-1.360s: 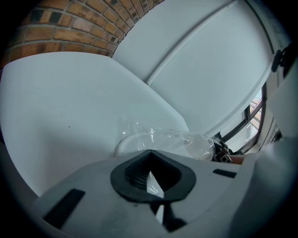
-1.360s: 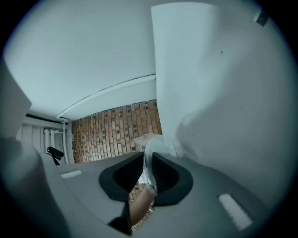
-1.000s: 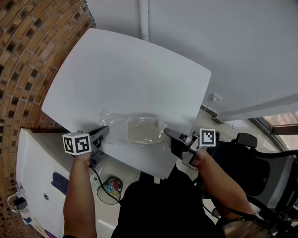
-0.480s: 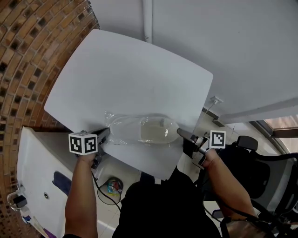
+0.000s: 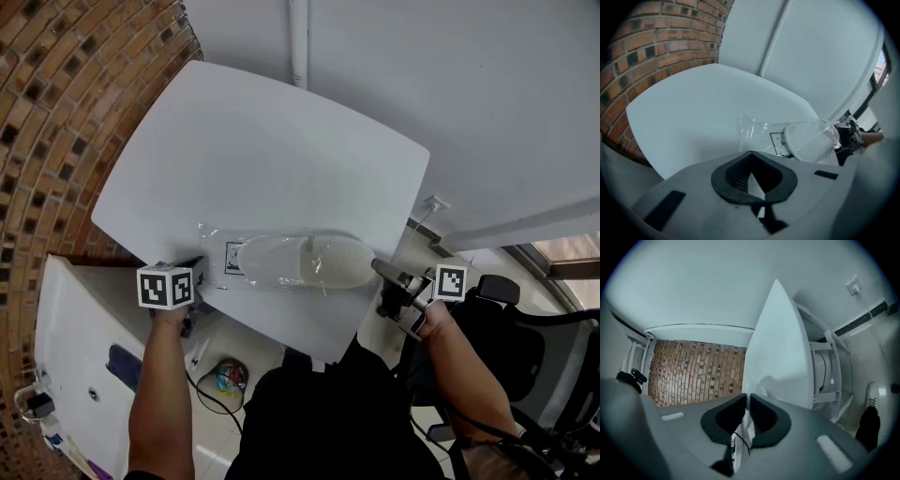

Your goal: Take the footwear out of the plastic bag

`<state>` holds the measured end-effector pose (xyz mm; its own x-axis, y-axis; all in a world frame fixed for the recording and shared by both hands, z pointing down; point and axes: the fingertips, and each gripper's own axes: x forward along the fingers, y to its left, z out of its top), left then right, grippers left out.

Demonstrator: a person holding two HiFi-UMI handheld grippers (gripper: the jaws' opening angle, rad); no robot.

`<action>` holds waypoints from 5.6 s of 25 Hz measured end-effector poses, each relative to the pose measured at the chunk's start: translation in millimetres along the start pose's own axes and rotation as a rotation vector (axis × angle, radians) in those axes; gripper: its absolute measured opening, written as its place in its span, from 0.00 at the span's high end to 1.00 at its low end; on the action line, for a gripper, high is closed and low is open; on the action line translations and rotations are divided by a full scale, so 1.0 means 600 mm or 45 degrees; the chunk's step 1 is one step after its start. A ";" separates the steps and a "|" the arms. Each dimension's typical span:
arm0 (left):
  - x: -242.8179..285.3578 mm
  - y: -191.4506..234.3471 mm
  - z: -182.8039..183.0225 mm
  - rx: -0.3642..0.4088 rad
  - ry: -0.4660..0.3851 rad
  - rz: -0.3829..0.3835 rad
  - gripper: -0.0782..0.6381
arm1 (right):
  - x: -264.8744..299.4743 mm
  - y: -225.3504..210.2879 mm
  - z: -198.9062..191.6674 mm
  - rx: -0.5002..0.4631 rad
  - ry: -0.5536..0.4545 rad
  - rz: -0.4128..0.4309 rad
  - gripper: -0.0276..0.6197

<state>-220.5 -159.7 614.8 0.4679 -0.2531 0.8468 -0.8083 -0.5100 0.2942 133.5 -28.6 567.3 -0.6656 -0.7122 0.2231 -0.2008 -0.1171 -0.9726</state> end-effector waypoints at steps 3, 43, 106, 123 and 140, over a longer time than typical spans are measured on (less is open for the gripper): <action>-0.017 0.041 0.006 -0.027 -0.015 0.130 0.88 | 0.003 -0.001 -0.002 -0.001 -0.009 -0.006 0.91; 0.043 -0.194 0.018 0.104 0.001 -0.523 0.88 | -0.016 -0.025 -0.109 0.096 0.109 0.029 0.62; 0.081 -0.161 0.203 -0.088 -0.260 -0.176 0.88 | -0.117 0.215 -0.005 -0.238 -0.114 0.194 0.88; -0.134 -0.190 0.086 -0.008 -0.387 -0.245 0.88 | -0.022 0.198 -0.092 -0.273 0.130 0.119 0.88; -0.225 -0.260 -0.111 -0.021 -0.371 -0.307 0.88 | 0.020 0.182 -0.179 -0.311 0.548 0.080 0.88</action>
<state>-181.5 8.6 484.0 0.7256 -0.3518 0.5914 -0.6670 -0.5706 0.4791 26.3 24.1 470.9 -0.9078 -0.3562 0.2214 -0.2792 0.1192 -0.9528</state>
